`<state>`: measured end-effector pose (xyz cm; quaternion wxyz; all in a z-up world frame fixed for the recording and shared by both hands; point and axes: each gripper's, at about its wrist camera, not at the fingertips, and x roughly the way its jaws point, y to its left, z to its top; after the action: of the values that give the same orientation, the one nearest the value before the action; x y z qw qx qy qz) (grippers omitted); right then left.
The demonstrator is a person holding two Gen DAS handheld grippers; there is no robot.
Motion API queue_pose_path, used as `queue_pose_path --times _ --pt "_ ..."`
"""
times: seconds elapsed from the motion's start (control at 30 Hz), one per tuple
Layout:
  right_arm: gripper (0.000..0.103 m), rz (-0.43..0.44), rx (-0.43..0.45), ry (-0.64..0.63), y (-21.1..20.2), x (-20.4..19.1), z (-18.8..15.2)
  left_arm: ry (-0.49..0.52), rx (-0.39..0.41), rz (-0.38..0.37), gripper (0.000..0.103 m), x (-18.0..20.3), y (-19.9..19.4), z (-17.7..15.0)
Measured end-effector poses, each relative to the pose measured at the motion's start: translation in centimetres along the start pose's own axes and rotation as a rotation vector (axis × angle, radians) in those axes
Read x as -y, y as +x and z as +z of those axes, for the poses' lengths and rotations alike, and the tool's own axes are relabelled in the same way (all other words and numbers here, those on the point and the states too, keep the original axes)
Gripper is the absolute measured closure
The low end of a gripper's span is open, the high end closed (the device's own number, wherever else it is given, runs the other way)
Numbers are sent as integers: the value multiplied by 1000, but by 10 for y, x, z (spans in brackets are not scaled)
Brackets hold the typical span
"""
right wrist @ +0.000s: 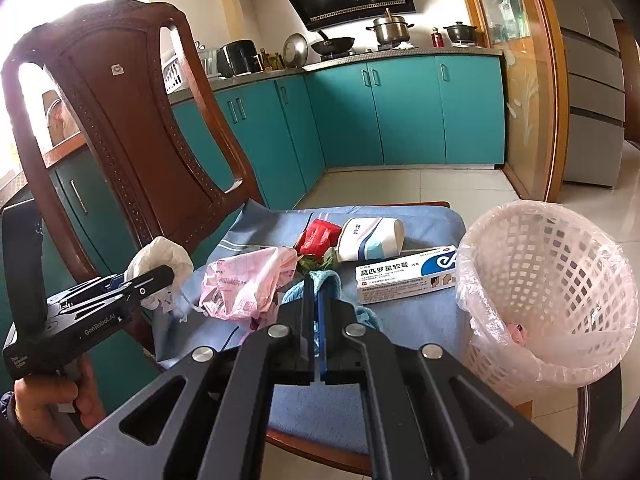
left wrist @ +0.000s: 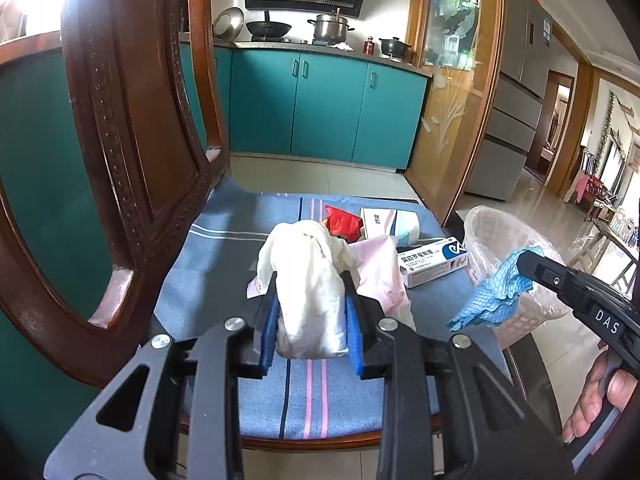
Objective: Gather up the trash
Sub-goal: 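Carry the blue cloth to the wastebasket and release it with the right gripper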
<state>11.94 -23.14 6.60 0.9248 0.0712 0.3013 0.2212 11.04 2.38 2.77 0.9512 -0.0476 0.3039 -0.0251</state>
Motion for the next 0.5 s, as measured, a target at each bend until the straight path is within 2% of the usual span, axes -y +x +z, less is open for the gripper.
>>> queue_pose_path --times 0.5 --pt "101 4 -18 -10 4 -1 -2 7 -16 0 74 1 5 1"
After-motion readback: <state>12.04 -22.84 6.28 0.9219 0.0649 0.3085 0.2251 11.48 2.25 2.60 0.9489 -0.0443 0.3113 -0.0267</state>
